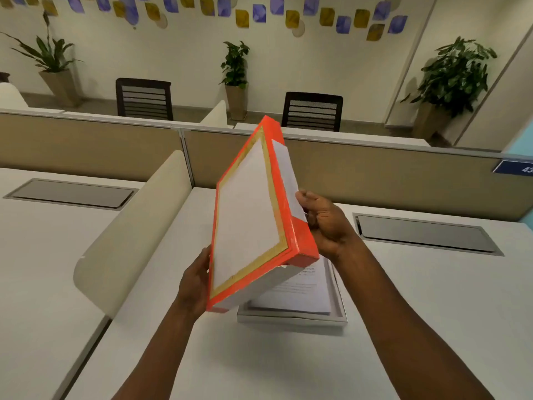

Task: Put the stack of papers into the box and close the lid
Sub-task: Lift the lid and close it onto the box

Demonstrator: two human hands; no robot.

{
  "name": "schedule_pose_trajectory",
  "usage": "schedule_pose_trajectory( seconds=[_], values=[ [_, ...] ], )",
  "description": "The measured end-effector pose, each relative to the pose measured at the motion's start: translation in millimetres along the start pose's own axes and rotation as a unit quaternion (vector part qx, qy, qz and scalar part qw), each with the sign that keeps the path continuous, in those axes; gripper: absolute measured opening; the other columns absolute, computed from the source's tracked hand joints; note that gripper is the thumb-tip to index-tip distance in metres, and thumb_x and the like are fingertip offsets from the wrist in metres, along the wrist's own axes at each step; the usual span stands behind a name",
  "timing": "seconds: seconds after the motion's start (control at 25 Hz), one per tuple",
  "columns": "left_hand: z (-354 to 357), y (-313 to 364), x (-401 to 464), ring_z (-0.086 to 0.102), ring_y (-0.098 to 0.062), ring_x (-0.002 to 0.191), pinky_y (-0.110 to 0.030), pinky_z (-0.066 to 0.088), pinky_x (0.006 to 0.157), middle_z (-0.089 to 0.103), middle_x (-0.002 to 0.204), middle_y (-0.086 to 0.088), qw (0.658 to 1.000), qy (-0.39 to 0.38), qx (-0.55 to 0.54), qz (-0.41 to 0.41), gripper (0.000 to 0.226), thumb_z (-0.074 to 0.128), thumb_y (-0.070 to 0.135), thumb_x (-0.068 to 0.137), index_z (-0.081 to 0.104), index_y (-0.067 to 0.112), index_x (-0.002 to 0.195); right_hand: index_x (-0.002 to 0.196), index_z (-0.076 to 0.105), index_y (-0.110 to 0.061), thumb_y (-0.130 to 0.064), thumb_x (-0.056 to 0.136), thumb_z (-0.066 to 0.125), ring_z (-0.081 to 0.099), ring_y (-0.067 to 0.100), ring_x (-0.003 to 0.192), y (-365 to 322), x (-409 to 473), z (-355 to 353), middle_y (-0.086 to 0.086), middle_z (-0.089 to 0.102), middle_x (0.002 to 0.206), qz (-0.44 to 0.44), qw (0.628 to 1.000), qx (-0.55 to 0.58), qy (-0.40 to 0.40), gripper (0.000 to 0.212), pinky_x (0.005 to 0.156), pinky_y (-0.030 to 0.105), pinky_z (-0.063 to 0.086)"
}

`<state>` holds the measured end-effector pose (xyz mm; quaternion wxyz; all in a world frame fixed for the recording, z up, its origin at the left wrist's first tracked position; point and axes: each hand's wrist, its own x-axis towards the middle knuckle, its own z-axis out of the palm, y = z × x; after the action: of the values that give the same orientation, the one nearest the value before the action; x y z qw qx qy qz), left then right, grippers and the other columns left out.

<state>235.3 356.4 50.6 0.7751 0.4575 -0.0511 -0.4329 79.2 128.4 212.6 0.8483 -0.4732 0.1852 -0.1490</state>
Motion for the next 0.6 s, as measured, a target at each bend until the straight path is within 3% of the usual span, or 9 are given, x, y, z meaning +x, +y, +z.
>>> schedule_pose_trajectory(
  seconds=[0.12,0.24,0.28,0.44,0.6],
  values=[
    [6,-5,3,0.075,-0.034,0.103,-0.048,0.063,0.079,0.070,0.131,-0.009,0.997,0.008,0.051,0.065,0.039,0.046,0.036,0.103,0.056,0.028,0.140,0.130,0.060,-0.010,-0.019,0.098,0.058,0.064,0.029,0.101,1,-4,-43,0.017,0.069,0.115,-0.012,0.993,-0.050,0.110,0.033,0.098,0.054,0.051],
    [20,-12,10,0.074,-0.032,0.106,-0.047,0.064,0.080,0.070,0.130,-0.003,0.987,0.042,0.134,0.079,0.036,0.051,0.028,0.102,0.057,0.032,0.137,0.117,0.064,-0.005,-0.020,0.097,0.060,0.068,0.030,0.087,22,-7,-84,0.017,0.072,0.099,-0.017,0.966,-0.115,0.232,0.025,0.072,0.041,0.061],
    [24,-16,13,0.074,-0.031,0.106,-0.047,0.064,0.081,0.070,0.130,-0.002,0.984,0.048,0.151,0.078,0.035,0.053,0.028,0.101,0.057,0.034,0.136,0.112,0.067,-0.003,-0.024,0.098,0.058,0.071,0.029,0.085,31,-9,-97,0.018,0.074,0.098,-0.008,0.957,-0.146,0.250,0.027,0.070,0.039,0.061],
    [26,-40,24,0.073,-0.023,0.107,-0.041,0.063,0.085,0.066,0.136,0.002,0.971,0.067,0.218,0.074,0.041,0.052,0.028,0.102,0.050,0.036,0.142,0.114,0.071,-0.019,-0.049,0.097,0.052,0.075,0.033,0.094,68,-16,-134,0.009,0.077,0.105,0.075,0.950,-0.192,0.233,0.039,0.087,0.052,0.059],
    [22,-60,35,0.067,-0.020,0.113,-0.041,0.061,0.089,0.057,0.144,0.002,0.953,0.063,0.293,0.035,0.049,0.047,0.034,0.103,0.037,0.035,0.152,0.123,0.066,-0.029,-0.042,0.095,0.059,0.072,0.021,0.091,106,-16,-151,-0.004,0.074,0.106,0.049,0.916,-0.285,0.279,0.032,0.075,0.035,0.060]
  ],
)
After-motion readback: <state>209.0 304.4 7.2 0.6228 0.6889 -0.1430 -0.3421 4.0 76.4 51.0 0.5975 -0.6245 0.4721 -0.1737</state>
